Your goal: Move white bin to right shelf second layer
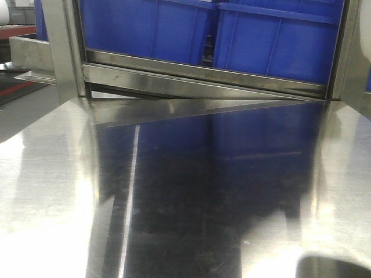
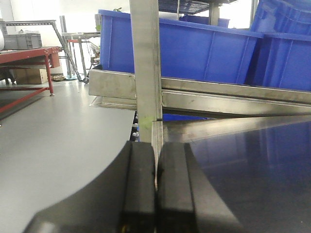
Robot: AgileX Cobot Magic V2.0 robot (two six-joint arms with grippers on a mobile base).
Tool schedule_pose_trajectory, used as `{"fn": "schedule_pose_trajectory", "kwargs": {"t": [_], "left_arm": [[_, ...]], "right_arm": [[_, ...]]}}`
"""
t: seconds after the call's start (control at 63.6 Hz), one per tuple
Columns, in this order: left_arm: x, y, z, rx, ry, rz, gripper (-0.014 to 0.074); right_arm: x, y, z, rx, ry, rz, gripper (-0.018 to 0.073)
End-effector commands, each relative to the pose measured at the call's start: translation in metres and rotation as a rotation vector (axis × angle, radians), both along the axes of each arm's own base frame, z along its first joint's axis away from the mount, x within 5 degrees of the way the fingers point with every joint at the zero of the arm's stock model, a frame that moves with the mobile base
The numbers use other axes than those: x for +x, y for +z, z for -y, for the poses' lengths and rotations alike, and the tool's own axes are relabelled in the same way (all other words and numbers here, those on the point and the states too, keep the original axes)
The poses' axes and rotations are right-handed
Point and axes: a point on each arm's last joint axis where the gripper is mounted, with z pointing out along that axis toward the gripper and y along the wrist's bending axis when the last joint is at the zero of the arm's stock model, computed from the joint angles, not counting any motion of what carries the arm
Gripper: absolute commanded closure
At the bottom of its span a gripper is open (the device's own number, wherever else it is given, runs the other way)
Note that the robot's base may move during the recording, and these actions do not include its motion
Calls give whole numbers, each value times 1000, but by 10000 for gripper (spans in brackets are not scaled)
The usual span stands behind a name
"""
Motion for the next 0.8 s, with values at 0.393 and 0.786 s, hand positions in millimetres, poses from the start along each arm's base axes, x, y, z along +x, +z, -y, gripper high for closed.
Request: {"fn": "schedule_pose_trajectory", "kwargs": {"t": [0.393,0.786], "left_arm": [[0,-3,0,-23,2,65,512],[0,-3,0,-23,2,65,512]], "right_arm": [[2,22,1,2,-13,166,503],[2,22,1,5,-12,166,503]]}}
